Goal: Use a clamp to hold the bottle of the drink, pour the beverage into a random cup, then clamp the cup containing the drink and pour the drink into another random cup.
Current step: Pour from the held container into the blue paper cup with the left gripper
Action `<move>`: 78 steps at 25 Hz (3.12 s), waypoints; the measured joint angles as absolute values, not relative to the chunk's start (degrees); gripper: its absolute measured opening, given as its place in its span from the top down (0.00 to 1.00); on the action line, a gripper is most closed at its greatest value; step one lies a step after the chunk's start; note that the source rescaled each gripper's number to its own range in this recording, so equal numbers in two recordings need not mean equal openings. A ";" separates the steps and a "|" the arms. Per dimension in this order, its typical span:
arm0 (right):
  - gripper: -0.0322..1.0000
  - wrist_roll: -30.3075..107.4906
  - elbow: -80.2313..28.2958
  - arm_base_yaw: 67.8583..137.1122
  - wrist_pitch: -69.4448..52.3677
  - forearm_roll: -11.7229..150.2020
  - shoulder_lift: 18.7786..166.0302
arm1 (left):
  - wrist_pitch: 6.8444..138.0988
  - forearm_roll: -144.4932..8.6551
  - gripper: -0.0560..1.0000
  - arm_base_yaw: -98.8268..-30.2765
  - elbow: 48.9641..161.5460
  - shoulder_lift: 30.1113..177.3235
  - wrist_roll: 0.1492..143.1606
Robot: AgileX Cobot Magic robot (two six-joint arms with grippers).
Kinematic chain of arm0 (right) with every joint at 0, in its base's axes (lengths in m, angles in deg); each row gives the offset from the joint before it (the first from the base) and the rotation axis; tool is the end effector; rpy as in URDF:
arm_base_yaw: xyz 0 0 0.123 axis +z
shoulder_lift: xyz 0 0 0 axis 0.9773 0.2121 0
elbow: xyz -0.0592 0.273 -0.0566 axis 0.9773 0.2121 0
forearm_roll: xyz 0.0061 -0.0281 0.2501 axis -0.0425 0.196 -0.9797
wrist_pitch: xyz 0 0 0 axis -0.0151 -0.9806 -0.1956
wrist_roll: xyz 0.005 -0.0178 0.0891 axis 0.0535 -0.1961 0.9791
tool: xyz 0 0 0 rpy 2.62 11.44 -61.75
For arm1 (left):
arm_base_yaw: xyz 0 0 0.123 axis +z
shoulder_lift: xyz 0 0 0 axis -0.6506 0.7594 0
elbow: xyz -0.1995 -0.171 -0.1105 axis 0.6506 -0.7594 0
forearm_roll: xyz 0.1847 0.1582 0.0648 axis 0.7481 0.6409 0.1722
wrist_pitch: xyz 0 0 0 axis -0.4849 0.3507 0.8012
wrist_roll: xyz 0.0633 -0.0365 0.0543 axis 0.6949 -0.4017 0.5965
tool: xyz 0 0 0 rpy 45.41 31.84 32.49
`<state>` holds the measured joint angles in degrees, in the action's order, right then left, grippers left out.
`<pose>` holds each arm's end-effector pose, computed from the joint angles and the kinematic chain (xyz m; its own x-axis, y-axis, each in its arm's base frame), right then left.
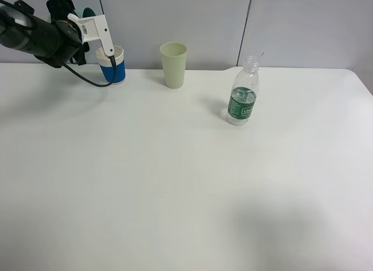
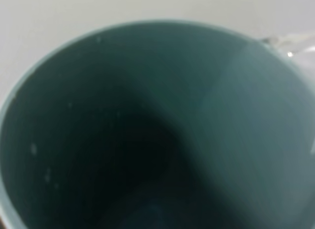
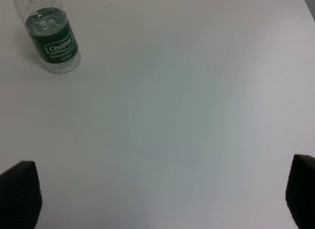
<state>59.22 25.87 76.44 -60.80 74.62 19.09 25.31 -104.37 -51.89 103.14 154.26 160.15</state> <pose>-0.0051 0.0037 0.2748 -0.4682 -0.0071 -0.8836 -0.0194 0.9998 0.0022 0.4684 -0.0450 0.1745 -0.3611 0.9310 -0.0527 0.1192 0.1022 0.9876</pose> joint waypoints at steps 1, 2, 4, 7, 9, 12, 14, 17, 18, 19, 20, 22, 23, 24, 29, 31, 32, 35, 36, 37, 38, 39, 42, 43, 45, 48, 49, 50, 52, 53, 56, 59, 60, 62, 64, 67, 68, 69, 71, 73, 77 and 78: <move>0.00 59.22 25.87 76.44 -60.80 74.62 19.09 | 25.06 -104.37 0.92 -51.89 103.14 154.26 160.15; 0.00 59.22 25.87 76.44 -60.80 74.62 19.09 | 24.83 -104.37 0.92 -51.89 103.14 154.26 160.16; 0.00 59.22 25.87 76.44 -60.80 74.62 19.09 | 24.06 -103.66 0.92 -51.82 103.14 154.26 160.21; 0.00 59.22 25.87 76.44 -60.80 74.62 19.09 | 23.30 -101.29 0.92 -51.49 103.14 154.26 160.38; 0.00 59.22 25.87 76.44 -60.80 74.62 19.09 | 22.75 -100.22 0.92 -51.33 103.14 154.26 160.38; 0.00 59.22 25.87 76.44 -60.80 74.62 19.09 | 22.38 -98.60 0.92 -51.29 103.14 154.26 160.38; 0.00 59.22 25.87 76.44 -60.80 74.62 19.09 | 22.38 -97.05 0.92 -51.29 103.14 154.26 160.44; 0.00 59.22 25.87 76.44 -60.80 74.62 19.09 | 22.32 -94.22 0.92 -51.29 103.14 154.26 160.56; 0.00 59.22 25.87 76.44 -60.80 74.62 19.09 | 22.32 -93.26 0.92 -51.29 103.14 154.26 160.64; 0.00 59.22 25.87 76.44 -60.80 74.62 19.09 | 22.32 -92.49 0.92 -51.29 103.14 154.26 160.86; 0.00 59.22 25.87 76.44 -60.80 74.62 19.09 | 22.32 -91.88 0.92 -51.29 103.14 154.26 161.18; 0.00 59.22 25.87 76.44 -60.80 74.62 19.09 | 22.26 -90.57 0.92 -51.29 103.14 154.26 162.24; 0.00 59.22 25.87 76.44 -60.80 74.62 19.09 | 22.27 -89.90 0.92 -51.29 103.14 154.26 163.01; 0.00 59.22 25.87 76.44 -60.80 74.62 19.09 | 22.27 -89.31 0.92 -51.29 103.14 154.26 163.53; 0.00 59.22 25.87 76.44 -60.80 74.62 19.09 | 22.14 -86.86 0.92 -51.29 103.14 154.26 168.04; 0.00 59.22 25.87 76.44 -60.80 74.62 19.09 | 22.14 -86.09 0.92 -51.29 103.14 154.26 170.86; 0.00 59.22 25.87 76.44 -60.80 74.62 19.09 | 22.14 -85.58 0.92 -51.29 103.14 154.26 172.38; 0.00 59.22 25.87 76.44 -60.80 74.62 19.09 | 21.80 -83.18 0.92 -51.29 103.14 154.26 175.10; 0.00 59.22 25.87 76.44 -60.80 74.62 19.09 | 21.51 -82.24 0.92 -51.29 103.14 154.26 175.50; 0.00 59.22 25.87 76.44 -60.80 74.62 19.09 | 21.05 -81.17 0.92 -51.29 103.14 154.26 175.72; 0.00 59.22 25.87 76.44 -60.80 74.62 19.09 | 20.38 -80.22 0.92 -51.29 103.14 154.26 175.87; 0.00 59.22 25.87 76.44 -60.80 74.62 19.09 | 19.82 -78.99 0.92 -51.29 103.14 154.26 175.92; 0.00 59.22 25.87 76.44 -60.80 74.62 19.09 | 19.35 -76.44 0.92 -51.29 103.14 154.26 175.83; 0.00 59.22 25.87 76.44 -60.80 74.62 19.09 | 19.35 -76.20 0.92 -51.29 103.14 154.26 175.29; 0.00 59.22 25.87 76.44 -60.80 74.62 19.09 | 19.42 -76.12 0.92 -51.29 103.14 154.26 173.28; 0.00 59.22 25.87 76.44 -60.80 74.62 19.09 | 19.46 -77.25 0.92 -51.48 103.14 154.20 168.54; 0.00 59.22 25.87 76.44 -60.80 74.62 19.09 | 19.67 -78.18 0.92 -51.64 103.14 153.95 167.25; 0.00 59.22 25.87 76.44 -60.80 74.62 19.09 | 20.17 -79.27 0.92 -51.76 103.14 153.63 165.86; 0.00 59.22 25.87 76.44 -60.80 74.62 19.09 | 21.34 -81.37 0.92 -52.05 103.00 152.18 163.87; 0.00 59.22 25.87 76.44 -60.80 74.62 19.09 | 22.40 -81.88 0.92 -52.13 102.56 151.23 162.85; 0.00 59.22 25.87 76.44 -60.80 74.62 19.09 | 27.25 -82.57 0.92 -52.29 99.83 146.32 157.57; 0.00 59.22 25.87 76.44 -60.80 74.62 19.09 | 31.90 -82.82 0.92 -52.34 96.04 140.76 146.50; 0.00 59.22 25.87 76.44 -60.80 74.62 19.09 | 33.18 -82.82 0.92 -52.34 94.63 139.02 141.44; 0.00 59.22 25.87 76.44 -60.80 74.62 19.09 | 35.44 -82.50 0.92 -52.26 91.72 134.80 129.80; 0.00 59.22 25.87 76.44 -60.80 74.62 19.09 | 39.28 -80.09 0.92 -51.88 89.07 130.86 118.05; 0.00 59.22 25.87 76.44 -60.80 74.62 19.09 | 46.11 -72.43 0.92 -51.49 85.39 125.41 98.93; 0.00 59.22 25.87 76.44 -60.80 74.62 19.09 | 48.87 -69.03 0.92 -51.49 84.34 124.18 92.00; 0.00 59.22 25.87 76.44 -60.80 74.62 19.09 | 51.11 -65.65 0.92 -51.49 83.43 122.88 85.22; 0.00 59.22 25.87 76.44 -60.80 74.62 19.09 | 55.73 -60.26 0.92 -51.49 81.76 120.95 73.53; 0.00 59.22 25.87 76.44 -60.80 74.62 19.09 | 57.92 -56.06 0.92 -51.49 79.77 119.37 62.16; 0.00 59.22 25.87 76.44 -60.80 74.62 19.09 | 55.56 -50.77 0.92 -51.49 72.68 117.16 48.98; 0.00 59.22 25.87 76.44 -60.80 74.62 19.09 | 53.52 -49.92 0.92 -51.49 70.33 116.90 46.59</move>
<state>59.22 25.87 76.44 -60.80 74.62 19.09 53.52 -49.92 -51.49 70.33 116.90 46.59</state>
